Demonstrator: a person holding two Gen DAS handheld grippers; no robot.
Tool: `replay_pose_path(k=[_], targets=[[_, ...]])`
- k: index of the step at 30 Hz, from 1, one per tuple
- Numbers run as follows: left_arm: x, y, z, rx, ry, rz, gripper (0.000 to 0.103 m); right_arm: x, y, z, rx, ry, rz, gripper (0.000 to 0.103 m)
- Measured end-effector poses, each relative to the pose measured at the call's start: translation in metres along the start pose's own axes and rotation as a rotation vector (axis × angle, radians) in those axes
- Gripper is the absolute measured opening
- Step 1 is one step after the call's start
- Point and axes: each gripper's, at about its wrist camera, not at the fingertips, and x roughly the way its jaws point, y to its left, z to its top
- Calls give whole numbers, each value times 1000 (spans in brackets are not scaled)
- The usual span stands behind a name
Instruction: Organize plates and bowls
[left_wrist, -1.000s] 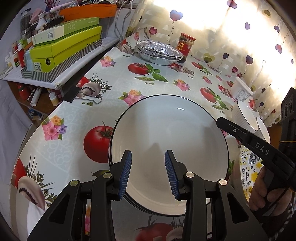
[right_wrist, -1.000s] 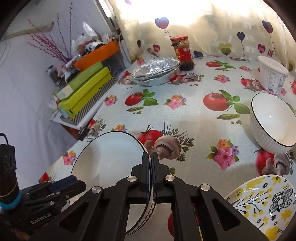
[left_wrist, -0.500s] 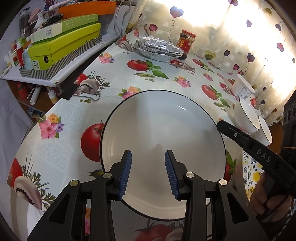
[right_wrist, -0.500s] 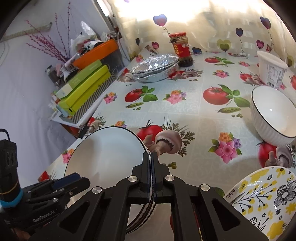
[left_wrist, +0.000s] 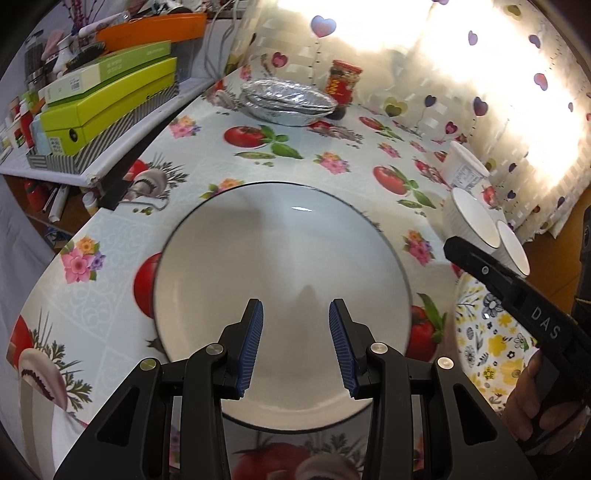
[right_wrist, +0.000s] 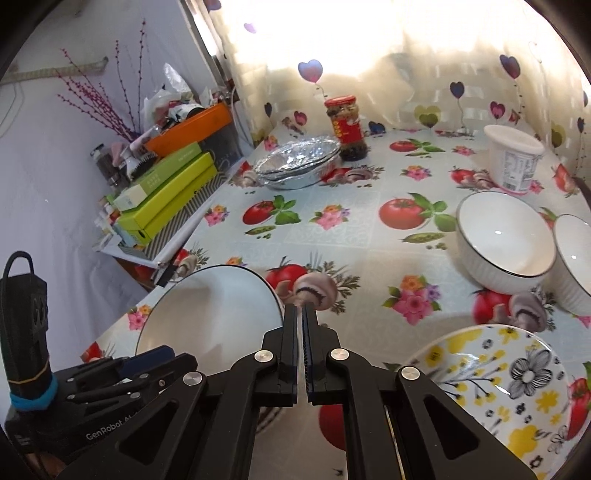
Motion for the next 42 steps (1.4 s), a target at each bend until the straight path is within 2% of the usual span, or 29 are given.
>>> replay_pose_path(k=[7, 11, 17, 22, 29, 34, 42], targets=[[-3, -31, -6, 57, -11, -35, 39, -24, -17, -11, 24, -28, -36, 21], [-1, -49, -10, 80, -9, -77, 39, -43, -33, -17, 44, -49, -69, 35], [7, -74, -15, 112, 11, -129, 39, -71, -59, -29, 70, -87, -150, 44], [10, -92, -16, 153, 2, -145, 44, -88, -83, -39, 117, -107, -212, 46], [10, -104, -12, 182, -5, -145, 44, -100, -108, -52, 172, -119, -278, 47], [21, -119, -15, 221, 28, -149, 44, -101, -124, -64, 176, -96, -351, 47], [39, -139, -24, 254, 85, -175, 44, -92, -144, -79, 209, -43, -340, 47]])
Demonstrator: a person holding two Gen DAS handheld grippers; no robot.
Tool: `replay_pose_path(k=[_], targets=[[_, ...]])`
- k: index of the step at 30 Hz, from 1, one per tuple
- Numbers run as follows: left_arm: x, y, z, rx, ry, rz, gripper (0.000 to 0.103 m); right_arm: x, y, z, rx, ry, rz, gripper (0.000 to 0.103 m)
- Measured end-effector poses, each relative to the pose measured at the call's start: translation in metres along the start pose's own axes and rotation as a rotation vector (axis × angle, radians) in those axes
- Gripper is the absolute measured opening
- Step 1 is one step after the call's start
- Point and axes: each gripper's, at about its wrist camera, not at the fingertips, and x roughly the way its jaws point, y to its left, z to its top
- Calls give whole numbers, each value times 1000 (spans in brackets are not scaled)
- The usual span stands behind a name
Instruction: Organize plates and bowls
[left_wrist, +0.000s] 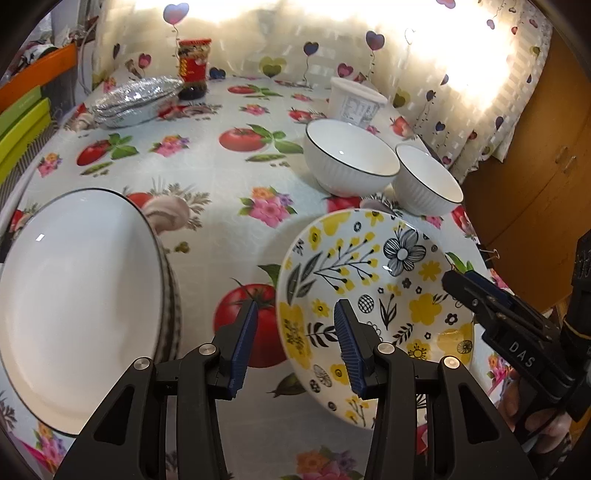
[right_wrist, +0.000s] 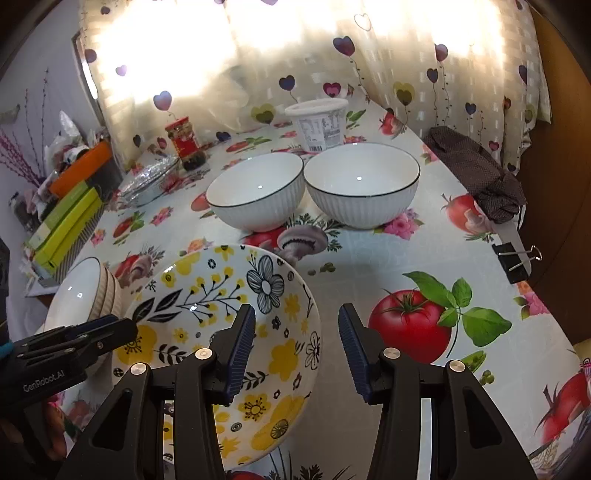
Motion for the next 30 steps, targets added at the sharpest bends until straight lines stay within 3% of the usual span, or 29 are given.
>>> replay_pose_path(k=[1, 3, 8, 30], targets=[[2, -1, 0, -2, 7, -7, 44, 2, 0, 0, -1, 7, -4, 44], [5, -5, -1, 1, 15, -21, 44, 6, -3, -1, 1, 19, -2, 26], [7, -11, 0, 2, 14, -10, 45, 10, -11, -3, 20, 34, 21, 12], [17, -35, -8, 47, 62, -48, 46, 2, -35, -1, 31, 50, 33, 10]])
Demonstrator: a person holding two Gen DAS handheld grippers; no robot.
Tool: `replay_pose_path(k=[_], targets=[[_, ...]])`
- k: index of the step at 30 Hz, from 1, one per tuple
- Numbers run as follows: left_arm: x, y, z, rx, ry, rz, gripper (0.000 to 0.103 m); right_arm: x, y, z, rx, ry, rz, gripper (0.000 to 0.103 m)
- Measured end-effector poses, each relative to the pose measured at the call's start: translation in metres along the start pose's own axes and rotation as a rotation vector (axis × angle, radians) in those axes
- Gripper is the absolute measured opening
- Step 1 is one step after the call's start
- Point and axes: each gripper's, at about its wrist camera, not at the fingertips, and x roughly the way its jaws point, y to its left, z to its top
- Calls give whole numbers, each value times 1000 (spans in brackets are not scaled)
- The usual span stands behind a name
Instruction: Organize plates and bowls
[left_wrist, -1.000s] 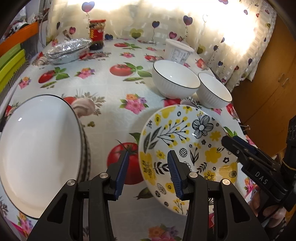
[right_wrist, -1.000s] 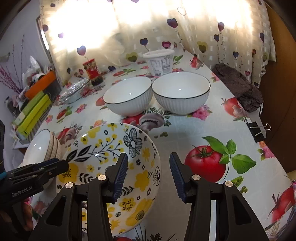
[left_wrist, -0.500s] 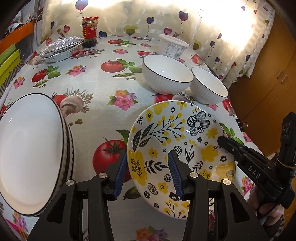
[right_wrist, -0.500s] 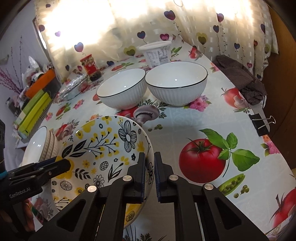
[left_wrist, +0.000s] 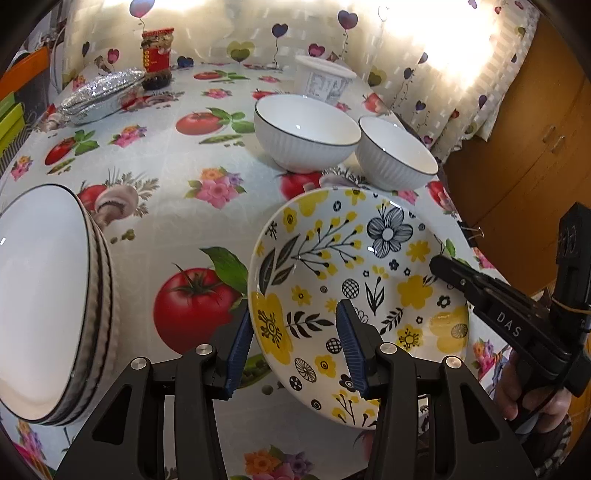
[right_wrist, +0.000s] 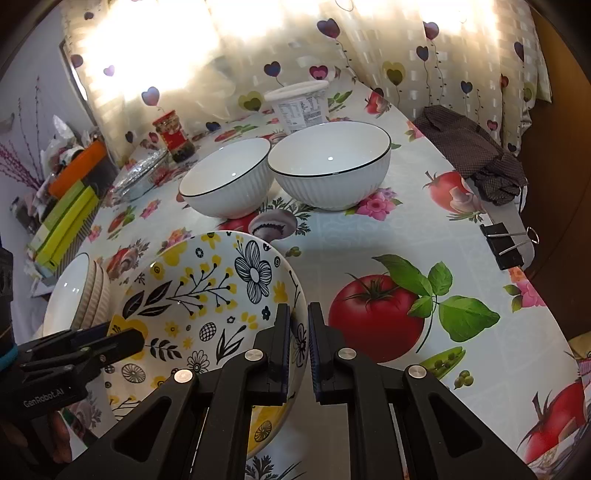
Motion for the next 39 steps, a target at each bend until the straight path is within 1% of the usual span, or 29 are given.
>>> replay_pose_path(k=[5, 12, 16, 19, 22, 29, 30, 33, 36, 39], targets=[[2, 2, 0, -4, 15, -29, 46, -3, -5, 1, 2, -12, 15, 11], [-11, 9, 12, -5, -34, -49, 47, -15, -13, 12, 16, -76, 24, 14], [-20, 10, 25, -6, -70, -58, 47, -17, -11, 21, -2, -86, 30, 16], [-22, 12, 37, -1, -81, -57, 47, -16, -5, 29, -28, -88, 37, 16], [-21, 14, 53, -2, -90, -35, 47, -17, 1, 39, -61, -100, 43, 17], [-12, 20, 89, -17, -107, -29, 47, -16, 8, 74, -108, -126, 61, 19], [-11, 19, 94, -13, -109, -36, 47, -15, 7, 78, -106, -123, 64, 20], [-4, 18, 108, -5, -108, -19, 47, -8, 7, 92, -118, -103, 81, 23], [5, 19, 117, -6, -97, -12, 47, 0, 9, 102, -150, -89, 57, 23], [12, 23, 124, -27, -84, -7, 47, 5, 7, 110, -159, -71, 86, 23]])
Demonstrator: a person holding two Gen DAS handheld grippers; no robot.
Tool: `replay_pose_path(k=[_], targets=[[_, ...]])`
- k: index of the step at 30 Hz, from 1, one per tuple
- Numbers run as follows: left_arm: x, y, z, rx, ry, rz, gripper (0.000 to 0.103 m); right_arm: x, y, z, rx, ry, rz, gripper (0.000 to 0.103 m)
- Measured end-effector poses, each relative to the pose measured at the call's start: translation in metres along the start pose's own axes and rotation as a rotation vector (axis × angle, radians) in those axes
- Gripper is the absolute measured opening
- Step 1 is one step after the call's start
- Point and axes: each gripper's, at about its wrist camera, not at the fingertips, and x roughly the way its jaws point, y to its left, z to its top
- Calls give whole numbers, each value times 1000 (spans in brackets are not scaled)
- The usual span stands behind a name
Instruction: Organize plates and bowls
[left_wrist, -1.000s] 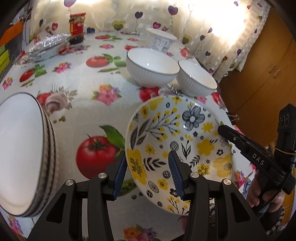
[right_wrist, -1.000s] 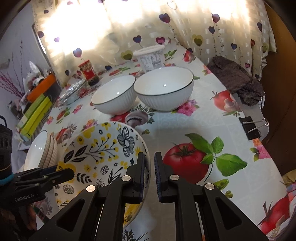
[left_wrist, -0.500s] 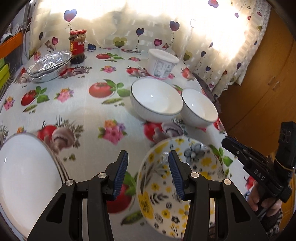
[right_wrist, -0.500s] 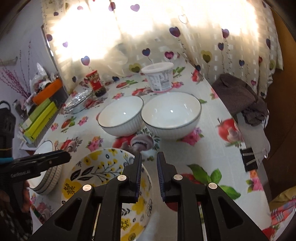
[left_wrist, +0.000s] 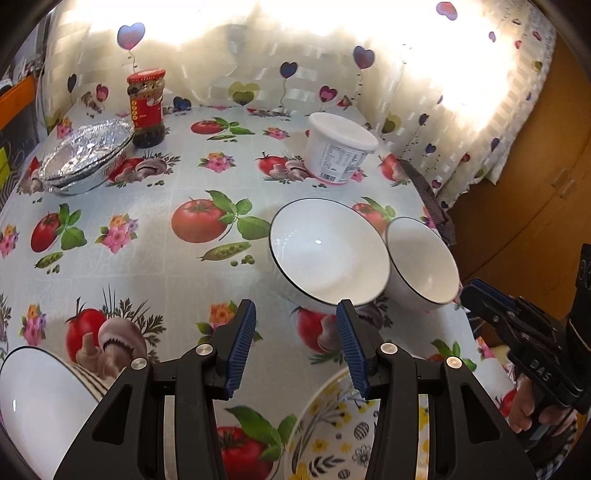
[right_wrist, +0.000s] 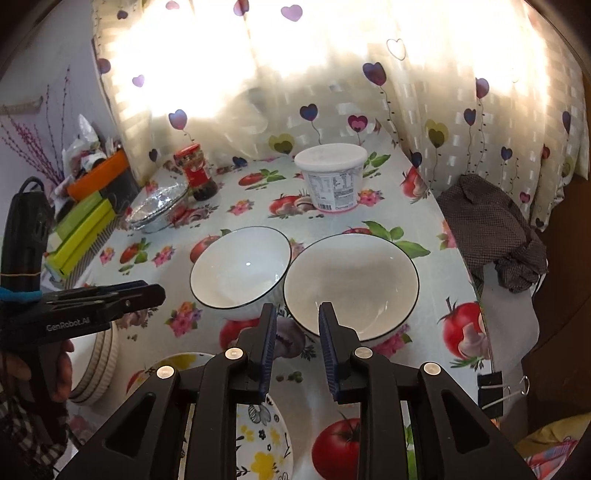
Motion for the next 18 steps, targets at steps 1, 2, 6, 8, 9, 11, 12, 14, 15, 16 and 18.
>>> replay_pose_path(k=[1, 2, 6, 8, 9, 11, 12, 14, 15, 16, 18], targets=[[2, 2, 1, -10, 6, -1, 47, 0, -1, 2, 4, 4, 11, 23], [3, 2, 2, -12, 5, -2, 47, -1, -2, 5, 5, 2, 21, 23], [7, 4, 8, -16, 1, 9, 47, -5, -5, 19, -1, -17, 31, 29], [10, 6, 12, -26, 1, 8, 47, 5, -4, 27, -13, 3, 35, 31], [13, 7, 15, -32, 6, 11, 47, 9, -3, 30, -18, 10, 28, 31], [16, 8, 18, -35, 5, 21, 47, 19, -1, 35, -29, 23, 33, 31], [17, 7, 19, -26, 3, 25, 47, 25, 0, 38, -36, 31, 42, 31], [21, 7, 20, -27, 10, 28, 47, 34, 1, 42, -44, 38, 40, 31], [24, 8, 20, -31, 17, 27, 47, 40, 1, 44, -50, 47, 38, 31], [26, 9, 21, -34, 22, 25, 47, 47, 2, 47, -53, 57, 36, 31], [31, 11, 22, -42, 31, 26, 47, 57, 0, 50, -56, 72, 36, 31]])
